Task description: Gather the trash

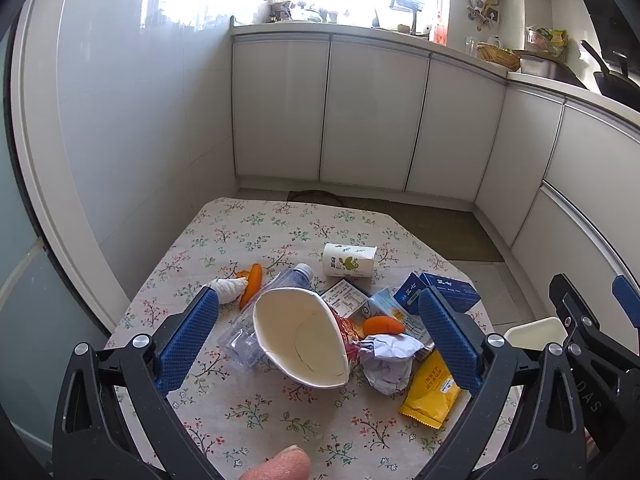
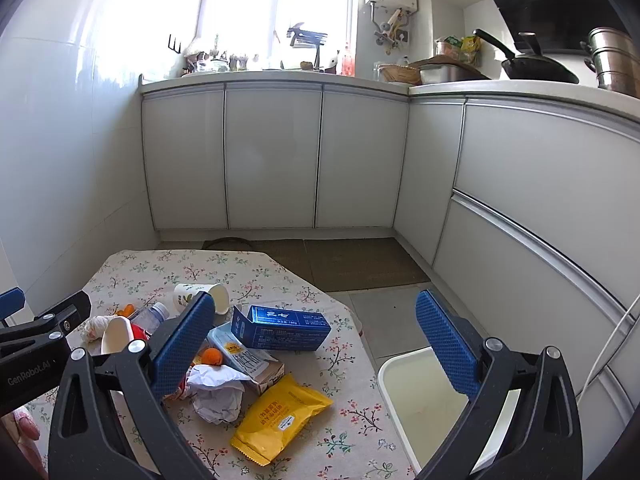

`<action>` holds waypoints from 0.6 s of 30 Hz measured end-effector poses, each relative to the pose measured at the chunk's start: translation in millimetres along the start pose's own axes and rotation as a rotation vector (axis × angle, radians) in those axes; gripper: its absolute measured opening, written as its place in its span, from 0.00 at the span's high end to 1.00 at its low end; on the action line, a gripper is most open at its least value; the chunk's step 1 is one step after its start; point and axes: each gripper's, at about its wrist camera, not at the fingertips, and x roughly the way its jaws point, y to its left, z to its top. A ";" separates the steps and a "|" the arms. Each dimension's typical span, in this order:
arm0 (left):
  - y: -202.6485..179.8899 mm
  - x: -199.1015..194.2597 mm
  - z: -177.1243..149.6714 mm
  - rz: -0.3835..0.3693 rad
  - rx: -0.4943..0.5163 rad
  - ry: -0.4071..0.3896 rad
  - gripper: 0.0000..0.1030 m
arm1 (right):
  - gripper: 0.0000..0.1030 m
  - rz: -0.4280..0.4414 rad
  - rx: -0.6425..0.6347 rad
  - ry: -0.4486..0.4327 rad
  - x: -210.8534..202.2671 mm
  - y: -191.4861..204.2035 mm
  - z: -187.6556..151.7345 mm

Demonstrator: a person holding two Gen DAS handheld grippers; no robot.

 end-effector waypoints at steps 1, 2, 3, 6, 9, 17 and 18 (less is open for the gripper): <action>0.4 0.5 0.1 -0.002 -0.002 0.002 0.07 | 0.05 0.000 -0.001 -0.001 -0.1 0.4 -0.6; 1.1 1.0 0.1 -0.003 -0.004 0.004 0.07 | 0.05 0.000 -0.001 0.000 -0.2 0.5 -0.3; 1.0 0.7 0.1 -0.003 -0.005 0.004 0.07 | 0.05 0.002 0.001 0.002 -0.6 -0.5 1.2; 1.2 0.6 0.3 -0.003 -0.003 0.007 0.07 | 0.05 0.005 0.002 0.004 -0.4 -0.3 -0.6; 1.8 0.8 0.2 -0.003 -0.004 0.009 0.07 | 0.05 0.005 0.001 0.006 0.1 0.7 -0.8; 2.1 1.2 -0.5 -0.004 -0.004 0.012 0.07 | 0.05 0.011 -0.004 0.012 -1.3 1.9 -0.2; 2.5 1.8 -0.4 -0.004 -0.004 0.013 0.07 | 0.05 0.011 -0.004 0.013 -0.9 1.7 0.3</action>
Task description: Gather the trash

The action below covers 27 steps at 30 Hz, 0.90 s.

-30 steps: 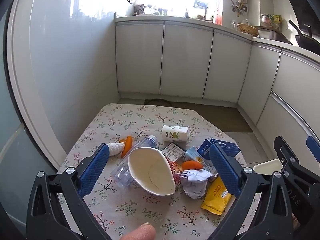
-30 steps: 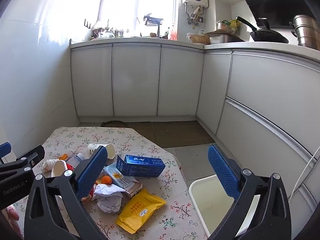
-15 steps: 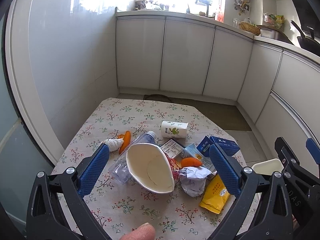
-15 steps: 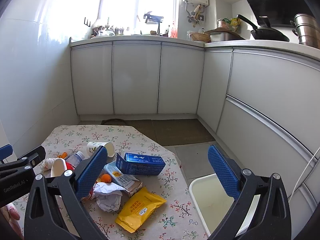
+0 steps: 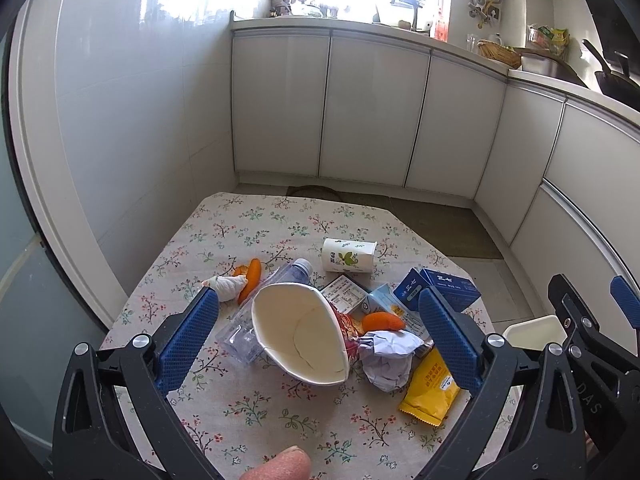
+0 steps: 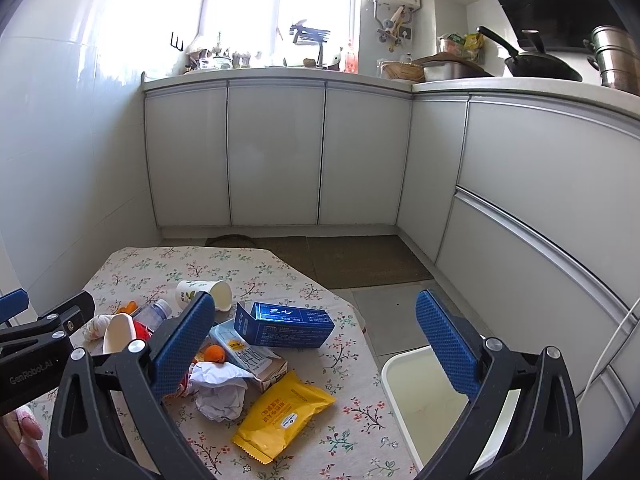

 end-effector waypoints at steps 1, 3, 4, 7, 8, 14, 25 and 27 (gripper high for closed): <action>-0.1 0.4 -0.1 0.001 0.000 0.001 0.07 | 0.05 0.001 0.000 0.001 0.0 0.0 0.1; -0.2 1.1 -0.1 0.001 -0.001 0.005 0.07 | 0.05 0.000 0.000 0.002 0.1 0.2 -0.1; 0.3 2.0 0.0 0.000 -0.002 0.008 0.07 | 0.05 0.001 -0.001 0.003 0.5 0.2 0.4; 0.3 2.8 -0.3 0.000 -0.004 0.013 0.07 | 0.05 0.001 -0.002 0.004 0.8 1.0 0.3; 0.6 3.1 0.1 0.000 -0.005 0.015 0.07 | 0.05 0.002 -0.002 0.004 0.4 1.1 0.1; 1.8 4.2 0.4 -0.001 -0.006 0.024 0.07 | 0.05 0.004 -0.001 0.004 0.8 1.1 0.7; 2.2 5.1 0.0 0.000 -0.006 0.026 0.07 | 0.05 0.005 -0.002 0.006 0.6 1.1 0.5; 2.3 5.2 0.2 0.000 -0.007 0.026 0.07 | 0.05 0.004 -0.002 0.005 0.5 1.1 0.4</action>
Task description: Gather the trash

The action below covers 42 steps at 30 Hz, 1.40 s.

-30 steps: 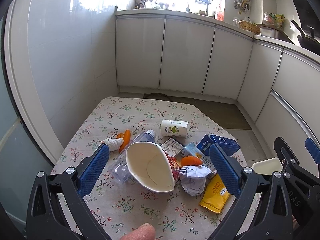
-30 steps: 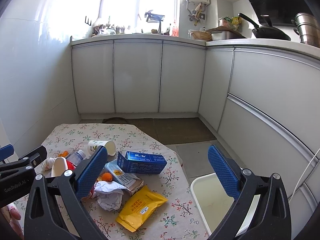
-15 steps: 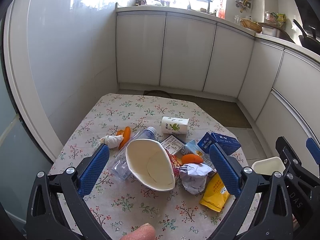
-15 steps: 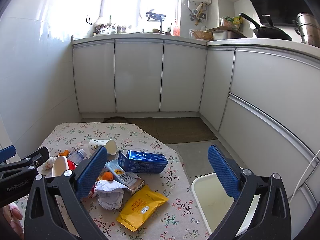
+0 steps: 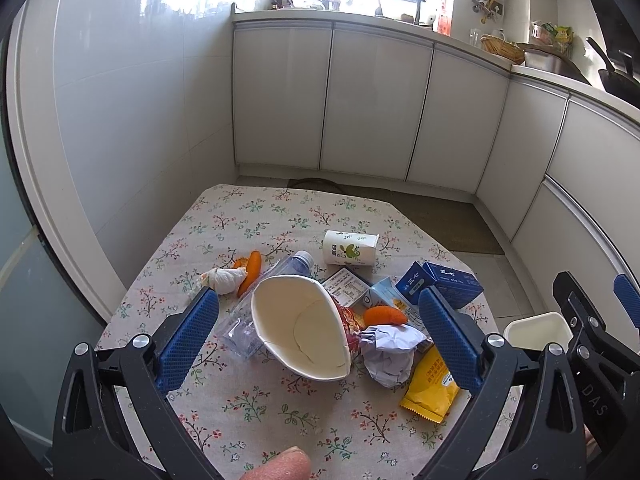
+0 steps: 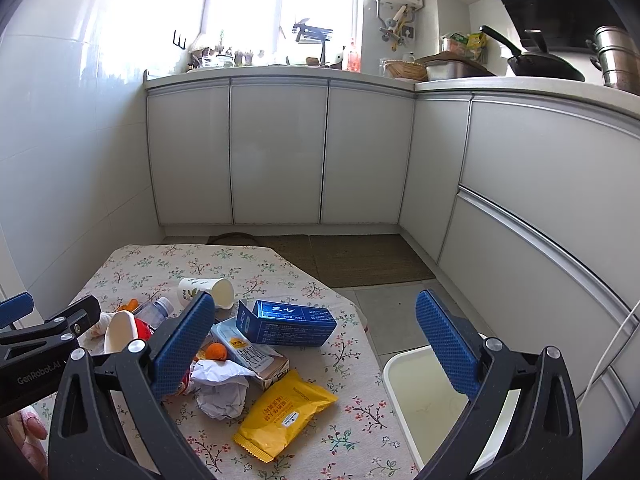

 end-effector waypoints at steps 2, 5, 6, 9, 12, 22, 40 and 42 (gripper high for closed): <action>0.5 1.2 -0.9 -0.001 -0.001 0.002 0.07 | 0.05 0.000 0.000 0.000 -0.1 0.1 0.1; 1.0 2.4 -2.3 0.000 -0.001 0.005 0.07 | 0.05 0.001 0.000 0.001 0.0 0.2 0.1; 0.7 2.6 -2.8 0.001 -0.001 0.006 0.07 | 0.05 0.002 0.000 0.002 0.0 0.4 0.0; 0.5 3.8 -4.1 0.002 0.000 0.012 0.07 | 0.05 0.002 0.000 0.001 -0.3 0.5 -0.2; 0.1 4.0 -3.2 0.002 -0.002 0.017 0.07 | 0.05 0.002 0.000 0.003 -0.2 0.4 -0.2; -0.1 5.8 -3.0 0.007 -0.003 0.032 0.07 | 0.05 0.007 -0.006 0.021 2.4 1.7 -1.1; 87.5 -7.6 39.4 -0.110 -0.303 -0.063 0.07 | 0.05 0.019 0.016 0.216 23.0 -17.3 -10.4; 93.2 10.3 37.7 -0.176 -0.307 0.021 0.07 | 0.05 0.014 0.031 0.228 26.7 -22.3 -9.4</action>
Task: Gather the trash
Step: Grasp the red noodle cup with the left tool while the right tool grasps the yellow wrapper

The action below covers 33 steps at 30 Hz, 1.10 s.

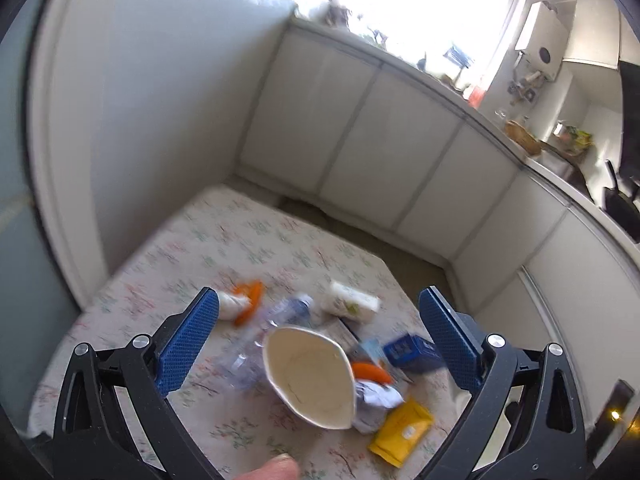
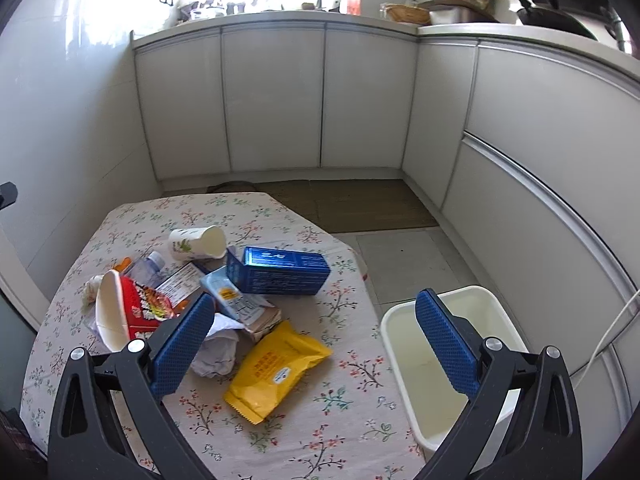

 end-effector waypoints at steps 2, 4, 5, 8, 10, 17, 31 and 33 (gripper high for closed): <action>4.2 28.4 -9.1 0.013 0.000 0.157 0.07 | 0.05 0.006 0.024 0.021 5.3 -4.3 1.2; 11.9 51.9 -22.4 0.043 -0.052 0.261 0.07 | 0.05 0.017 0.042 0.038 9.6 -6.8 2.0; 15.0 62.3 -29.0 0.043 -0.083 0.302 0.07 | 0.05 0.024 0.049 0.050 12.3 -7.3 2.0; 14.0 81.4 -40.8 0.019 -0.122 0.382 0.07 | 0.05 0.030 0.039 0.065 16.1 -5.3 0.3; 16.2 86.7 -45.1 0.057 -0.143 0.404 0.07 | 0.05 0.027 0.028 0.073 18.1 -4.8 -1.0; 22.9 99.5 -67.0 0.037 -0.238 0.492 0.07 | 0.05 0.026 0.069 0.135 30.3 -15.3 -2.9; 25.0 104.1 -76.4 0.004 -0.344 0.493 0.07 | 0.05 0.082 0.127 0.235 48.2 -17.7 -9.7; 14.2 105.5 -74.2 -0.010 -0.301 0.488 0.07 | 0.05 0.090 0.131 0.245 50.2 -16.6 -10.6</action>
